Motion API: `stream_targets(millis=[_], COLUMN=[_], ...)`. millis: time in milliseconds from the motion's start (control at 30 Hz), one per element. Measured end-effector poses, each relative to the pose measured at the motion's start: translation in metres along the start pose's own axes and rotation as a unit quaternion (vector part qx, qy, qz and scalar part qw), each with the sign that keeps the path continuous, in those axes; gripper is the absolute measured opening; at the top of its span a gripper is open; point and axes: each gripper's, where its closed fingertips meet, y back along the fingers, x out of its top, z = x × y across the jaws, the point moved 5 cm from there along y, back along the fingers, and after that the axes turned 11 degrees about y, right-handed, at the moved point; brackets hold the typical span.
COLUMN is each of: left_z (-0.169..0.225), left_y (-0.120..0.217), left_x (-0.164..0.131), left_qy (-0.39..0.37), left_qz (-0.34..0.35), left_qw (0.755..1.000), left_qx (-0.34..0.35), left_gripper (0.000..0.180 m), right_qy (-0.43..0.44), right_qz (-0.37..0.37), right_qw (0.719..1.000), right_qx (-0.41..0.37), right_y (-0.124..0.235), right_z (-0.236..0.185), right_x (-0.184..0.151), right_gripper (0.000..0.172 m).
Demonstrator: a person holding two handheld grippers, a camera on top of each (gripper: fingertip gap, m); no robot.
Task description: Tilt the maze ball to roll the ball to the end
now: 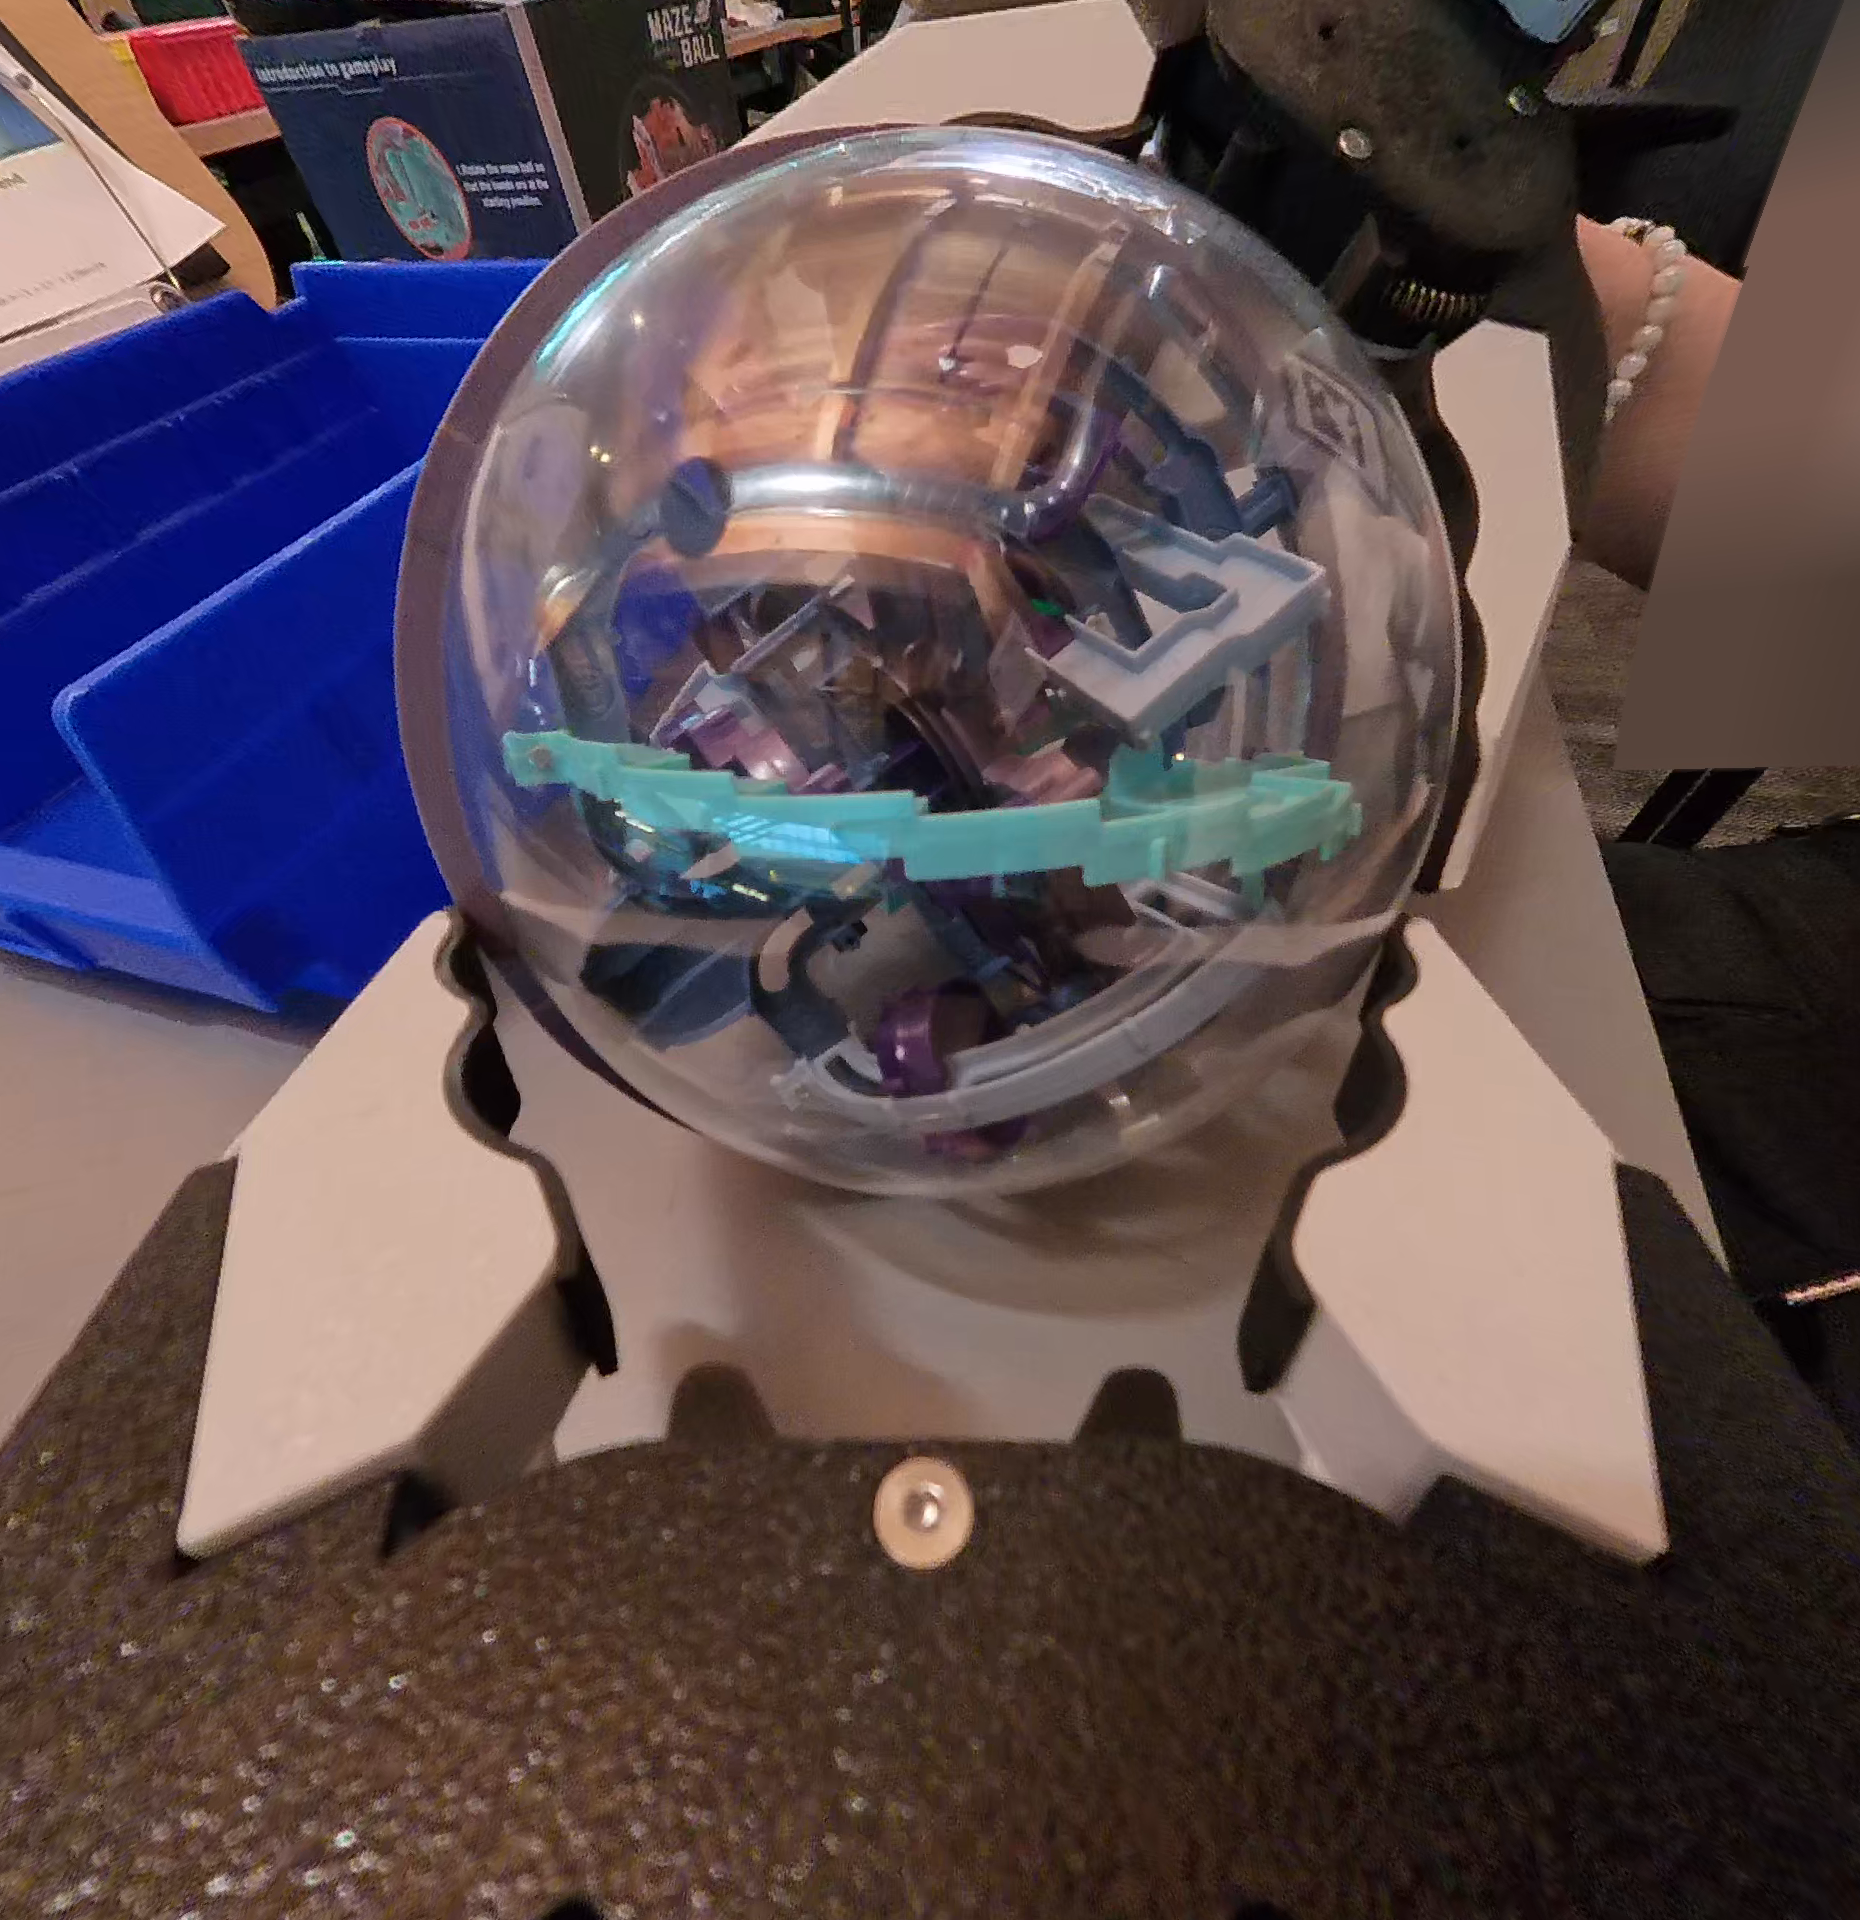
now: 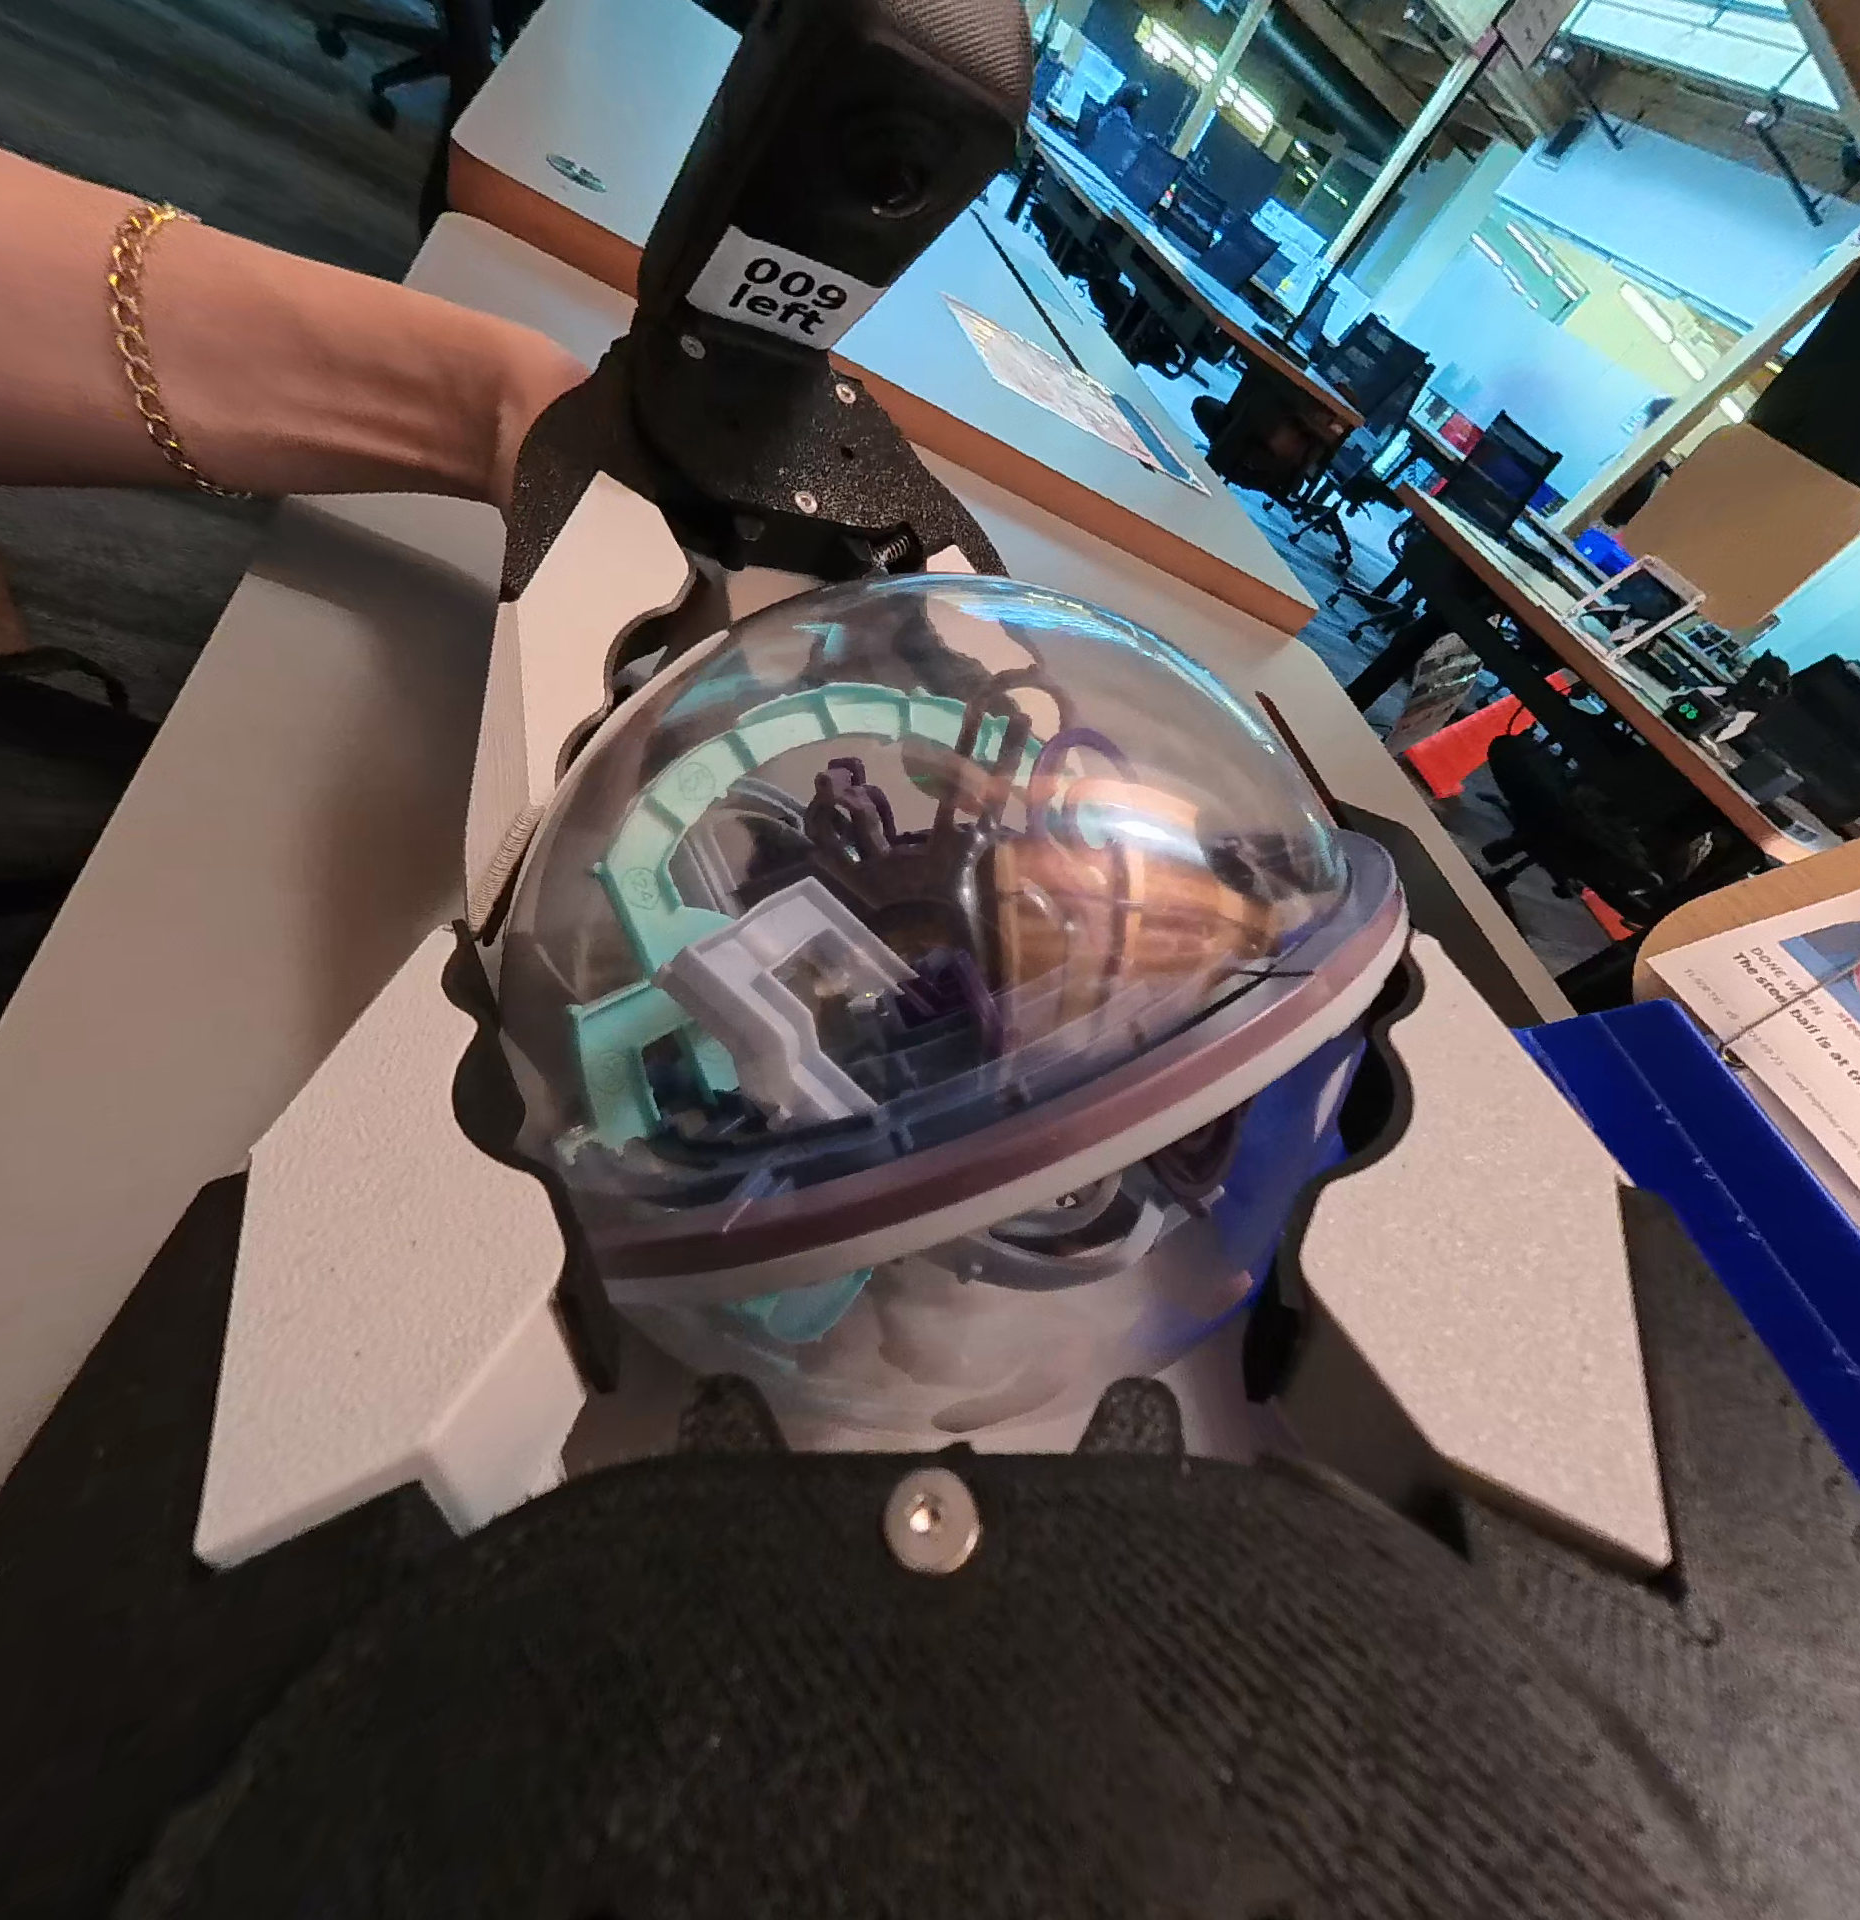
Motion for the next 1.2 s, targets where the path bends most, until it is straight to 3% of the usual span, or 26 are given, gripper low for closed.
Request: stream_targets(millis=[267, 767, 1033, 1200], left_z=[0.001, 0.001, -0.001, 0.0], left_y=[0.002, 0.001, -0.011, -0.012], left_x=[-0.004, -0.005, -0.015, -0.015], left_qy=[-0.032, -0.018, -0.045, -0.055], left_qz=[-0.009, -0.022, -0.076, -0.077], left_qw=[0.999, 1.0, 0.996, 0.995], left_qx=[0.006, -0.012, 0.032, 0.038], left_gripper=[0.154, 0.146, 0.157, 0.154], right_qy=[0.016, 0.021, 0.018, 0.019], right_qz=[-0.001, 0.016, 0.034, 0.039], right_qw=[1.0, 0.999, 0.998, 0.998], right_qx=[-0.002, -0.03, -0.046, -0.046], right_y=[0.001, 0.011, 0.004, 0.008], right_z=[-0.003, -0.006, -0.006, -0.006], right_x=[0.001, -0.007, -0.003, -0.007], right_gripper=[0.158, 0.158, 0.158, 0.158])
